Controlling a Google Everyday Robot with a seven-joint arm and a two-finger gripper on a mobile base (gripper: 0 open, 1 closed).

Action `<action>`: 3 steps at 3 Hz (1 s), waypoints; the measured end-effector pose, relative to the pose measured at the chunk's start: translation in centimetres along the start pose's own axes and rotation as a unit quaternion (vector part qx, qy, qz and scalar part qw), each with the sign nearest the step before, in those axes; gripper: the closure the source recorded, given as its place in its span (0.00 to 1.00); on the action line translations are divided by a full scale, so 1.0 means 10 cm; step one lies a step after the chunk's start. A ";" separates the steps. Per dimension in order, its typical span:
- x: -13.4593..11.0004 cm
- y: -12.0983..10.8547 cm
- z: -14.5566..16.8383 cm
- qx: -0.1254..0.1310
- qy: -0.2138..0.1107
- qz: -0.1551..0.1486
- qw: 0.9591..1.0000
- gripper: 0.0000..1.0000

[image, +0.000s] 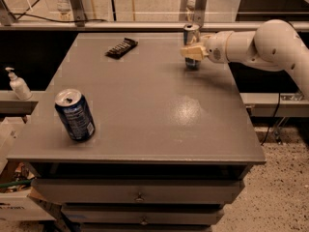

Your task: Pick redbull can

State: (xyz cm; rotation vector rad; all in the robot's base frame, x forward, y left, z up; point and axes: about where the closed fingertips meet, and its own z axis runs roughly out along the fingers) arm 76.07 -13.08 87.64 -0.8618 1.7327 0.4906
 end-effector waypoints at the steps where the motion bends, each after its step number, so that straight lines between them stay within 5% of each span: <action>1: -0.13 0.09 -0.08 -0.009 -0.003 0.007 1.000 0.88; 2: -0.25 0.37 -0.25 -0.037 -0.014 0.025 0.999 1.00; 3: -0.25 0.37 -0.24 -0.037 -0.014 0.025 0.999 1.00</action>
Offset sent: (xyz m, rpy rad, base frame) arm -0.0782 0.0214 0.0477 0.1225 0.0703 0.1013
